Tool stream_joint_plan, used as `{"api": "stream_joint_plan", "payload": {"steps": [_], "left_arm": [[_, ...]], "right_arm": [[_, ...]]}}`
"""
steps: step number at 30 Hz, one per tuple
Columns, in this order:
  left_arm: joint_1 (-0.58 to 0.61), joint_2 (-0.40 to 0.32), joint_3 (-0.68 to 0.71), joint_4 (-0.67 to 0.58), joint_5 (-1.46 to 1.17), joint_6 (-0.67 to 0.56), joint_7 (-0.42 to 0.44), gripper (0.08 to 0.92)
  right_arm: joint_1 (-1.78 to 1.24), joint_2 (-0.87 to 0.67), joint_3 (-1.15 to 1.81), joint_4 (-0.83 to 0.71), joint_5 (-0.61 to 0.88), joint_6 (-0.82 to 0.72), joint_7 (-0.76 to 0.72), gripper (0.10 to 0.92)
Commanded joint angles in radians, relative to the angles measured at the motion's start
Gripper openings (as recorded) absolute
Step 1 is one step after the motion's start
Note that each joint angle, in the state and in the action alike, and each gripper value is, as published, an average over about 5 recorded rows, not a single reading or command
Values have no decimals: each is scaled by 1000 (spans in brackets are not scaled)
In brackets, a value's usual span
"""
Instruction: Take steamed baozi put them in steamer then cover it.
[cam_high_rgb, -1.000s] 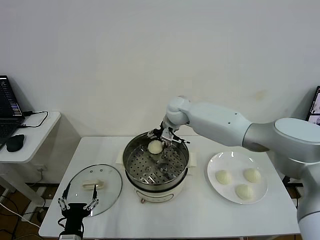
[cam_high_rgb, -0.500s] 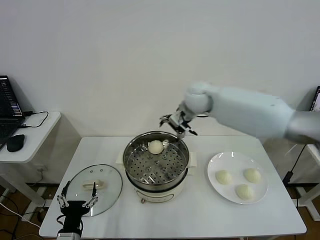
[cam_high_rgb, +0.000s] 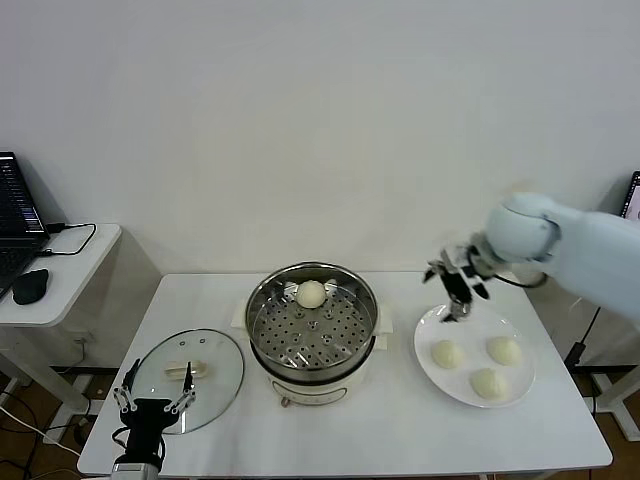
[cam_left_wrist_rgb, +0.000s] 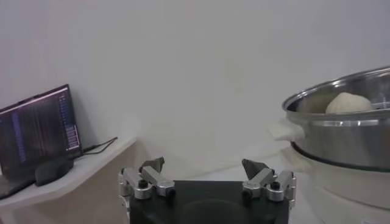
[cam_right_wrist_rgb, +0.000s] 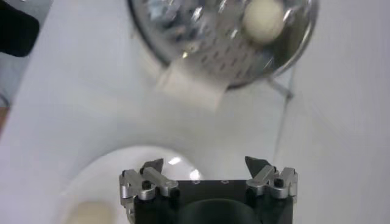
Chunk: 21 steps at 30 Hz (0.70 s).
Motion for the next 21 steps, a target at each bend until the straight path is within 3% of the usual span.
{"api": "stream_joint_plan", "payload": {"steps": [1,10,21], "left_arm": [[0,1,-1,2,-1,0,0,823],[-3,-9,-1,6,5,3,2,823],[5,-10,-14,4,5,2,3,823]], "right_arm": [[-186,-134,105,42,-68,-36,-6,823],[-417,-40,287,-90,-199,-2,4,823],[-512,79,356,-237,-245,19,6,823]]}}
